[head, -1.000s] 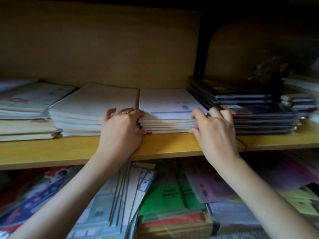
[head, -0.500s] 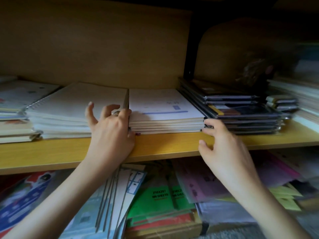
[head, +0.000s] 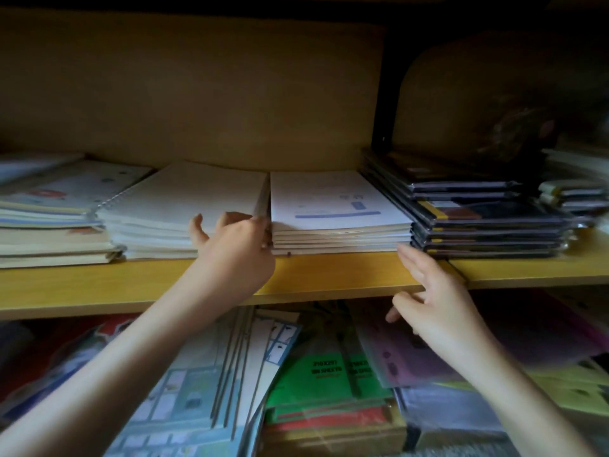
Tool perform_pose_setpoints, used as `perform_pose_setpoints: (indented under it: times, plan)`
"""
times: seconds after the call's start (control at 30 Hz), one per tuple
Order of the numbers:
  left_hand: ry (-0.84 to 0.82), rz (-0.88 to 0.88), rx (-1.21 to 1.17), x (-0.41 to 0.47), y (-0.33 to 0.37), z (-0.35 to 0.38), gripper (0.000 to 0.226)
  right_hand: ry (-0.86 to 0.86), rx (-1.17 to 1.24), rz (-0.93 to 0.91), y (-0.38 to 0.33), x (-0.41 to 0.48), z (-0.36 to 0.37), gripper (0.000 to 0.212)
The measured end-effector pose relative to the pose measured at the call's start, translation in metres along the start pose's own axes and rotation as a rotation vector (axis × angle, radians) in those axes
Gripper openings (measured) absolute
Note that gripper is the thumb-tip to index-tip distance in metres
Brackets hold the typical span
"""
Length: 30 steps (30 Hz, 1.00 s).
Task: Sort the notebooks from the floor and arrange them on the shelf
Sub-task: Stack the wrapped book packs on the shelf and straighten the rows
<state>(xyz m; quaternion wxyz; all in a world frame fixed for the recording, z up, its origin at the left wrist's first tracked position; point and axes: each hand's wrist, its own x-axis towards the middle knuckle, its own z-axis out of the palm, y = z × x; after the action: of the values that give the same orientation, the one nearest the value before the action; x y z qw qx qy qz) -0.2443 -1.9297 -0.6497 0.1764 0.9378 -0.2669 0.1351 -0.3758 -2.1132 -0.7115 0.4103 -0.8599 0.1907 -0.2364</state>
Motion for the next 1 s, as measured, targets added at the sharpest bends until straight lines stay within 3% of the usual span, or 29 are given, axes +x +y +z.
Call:
perform_pose_setpoints:
  times: [0.17,0.27,0.4,0.73,1.0]
  plan:
    - [-0.078,0.01,0.093,-0.013,0.015,0.0,0.052,0.029,-0.032,-0.029,-0.003,-0.004,0.005,0.074]
    - [-0.136,-0.076,-0.065,-0.021,0.021,0.002,0.055,0.038,-0.073,-0.062,-0.002,-0.006,0.006,0.073]
    - [-0.163,-0.193,-0.279,-0.037,0.016,0.005,0.038,0.012,0.002,-0.066,-0.001,-0.007,0.002,0.07]
    - [-0.099,-0.169,-0.413,-0.043,0.01,0.024,0.07,0.064,-0.073,-0.088,-0.002,-0.008,0.001,0.061]
    - [-0.063,-0.197,-0.449,-0.043,0.012,0.028,0.074,0.053,-0.078,-0.1,0.002,-0.01,-0.002,0.06]
